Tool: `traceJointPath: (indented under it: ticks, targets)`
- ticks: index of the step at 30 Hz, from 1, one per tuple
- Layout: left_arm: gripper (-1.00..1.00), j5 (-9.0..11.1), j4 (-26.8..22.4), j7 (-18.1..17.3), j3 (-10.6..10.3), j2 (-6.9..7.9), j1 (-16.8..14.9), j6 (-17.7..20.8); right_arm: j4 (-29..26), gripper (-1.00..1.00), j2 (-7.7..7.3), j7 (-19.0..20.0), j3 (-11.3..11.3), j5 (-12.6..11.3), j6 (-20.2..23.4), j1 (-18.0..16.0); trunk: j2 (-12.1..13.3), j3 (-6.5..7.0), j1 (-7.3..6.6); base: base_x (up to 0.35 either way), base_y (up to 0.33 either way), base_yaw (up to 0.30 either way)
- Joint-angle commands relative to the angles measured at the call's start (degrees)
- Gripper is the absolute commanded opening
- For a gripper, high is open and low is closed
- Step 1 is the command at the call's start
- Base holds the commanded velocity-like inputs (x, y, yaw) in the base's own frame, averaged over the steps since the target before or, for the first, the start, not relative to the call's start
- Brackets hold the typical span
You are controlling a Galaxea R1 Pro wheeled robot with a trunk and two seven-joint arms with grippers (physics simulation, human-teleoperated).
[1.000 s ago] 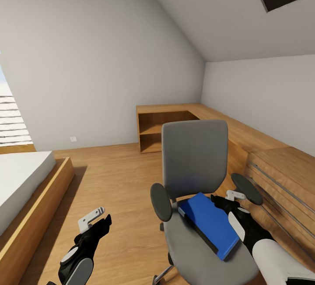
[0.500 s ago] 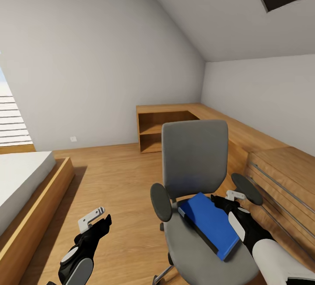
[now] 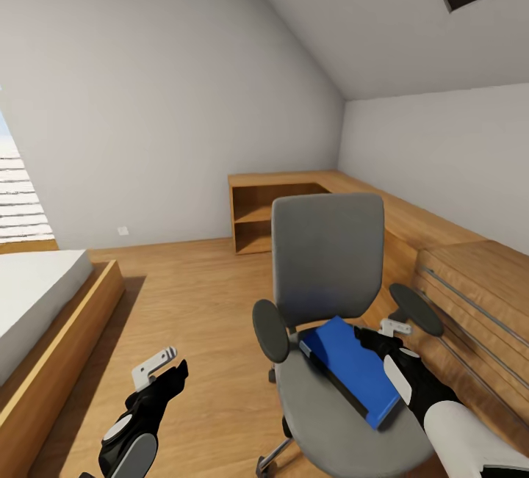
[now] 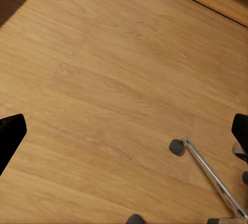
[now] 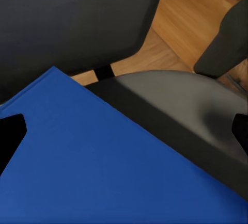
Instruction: In the bedroom, organize the workspace by keeping the computer under the desk, ensuring the monitor is on the desk, placing the keyboard on the desk next to the monitor, placing the mouse on the desk next to the keyboard, moving the folder from the swivel chair onto the desk next to the mouse, stacking the notebook on top of the folder with the pen on top of the notebook, and positioning the swivel chair next to the desk.
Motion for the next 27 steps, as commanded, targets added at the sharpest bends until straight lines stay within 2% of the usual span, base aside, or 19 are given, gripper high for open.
traceJointPath:
  ticks: [1, 24, 27]
  targets:
    - [1.00, 0.2, -0.1, 0.4, -0.1, 0.05, -0.1, 0.2, -0.1, 1.00, 0.00, -0.2, 0.0, -0.5, 0.3, 0.0, -0.4, -0.24, 0.22, 0.000, 0.000, 0.000]
    - [1.00, 0.1, -0.1, 0.4, -0.2, 0.05, -0.1, 0.2, -0.1, 1.00, -0.01, -0.2, 0.0, -0.5, 0.3, 0.0, -9.7, -4.37, 5.27, 0.000, 0.000, 0.000]
    - [1.00, 0.1, -0.1, 0.4, -0.2, 0.05, -0.1, 0.1, -0.1, 1.00, -0.02, -0.2, 0.0, -0.5, 0.4, 0.0, -9.7, -4.37, 5.27, 0.000, 0.000, 0.000]
